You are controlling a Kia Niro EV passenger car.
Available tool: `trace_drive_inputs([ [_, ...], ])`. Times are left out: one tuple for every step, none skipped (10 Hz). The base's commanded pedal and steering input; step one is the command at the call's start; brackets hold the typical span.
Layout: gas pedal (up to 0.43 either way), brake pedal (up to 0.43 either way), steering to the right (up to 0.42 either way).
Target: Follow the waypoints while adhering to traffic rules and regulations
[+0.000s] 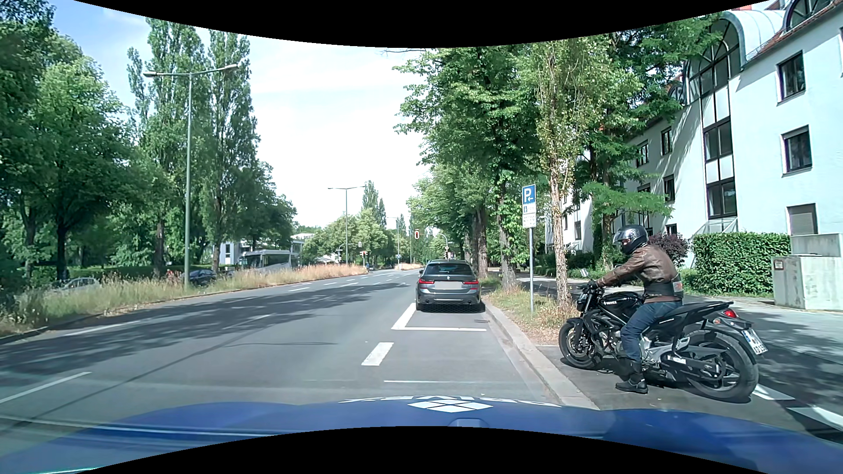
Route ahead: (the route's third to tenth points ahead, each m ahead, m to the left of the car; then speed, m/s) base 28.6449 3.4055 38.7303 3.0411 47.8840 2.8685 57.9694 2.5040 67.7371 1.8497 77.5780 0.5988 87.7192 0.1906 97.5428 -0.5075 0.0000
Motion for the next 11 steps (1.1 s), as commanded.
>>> trace_drive_inputs([
  [0.0,0.402,-0.028],
  [0.0,0.409,-0.028],
  [0.0,0.402,-0.028],
  [0.0,0.402,-0.028],
  [0.0,0.409,-0.028],
  [0.0,0.402,-0.028],
  [0.0,0.402,-0.028],
  [0.0,0.409,-0.028],
  [0.0,0.402,-0.028],
  [0.0,0.402,-0.028],
  [0.0,0.402,-0.028],
])
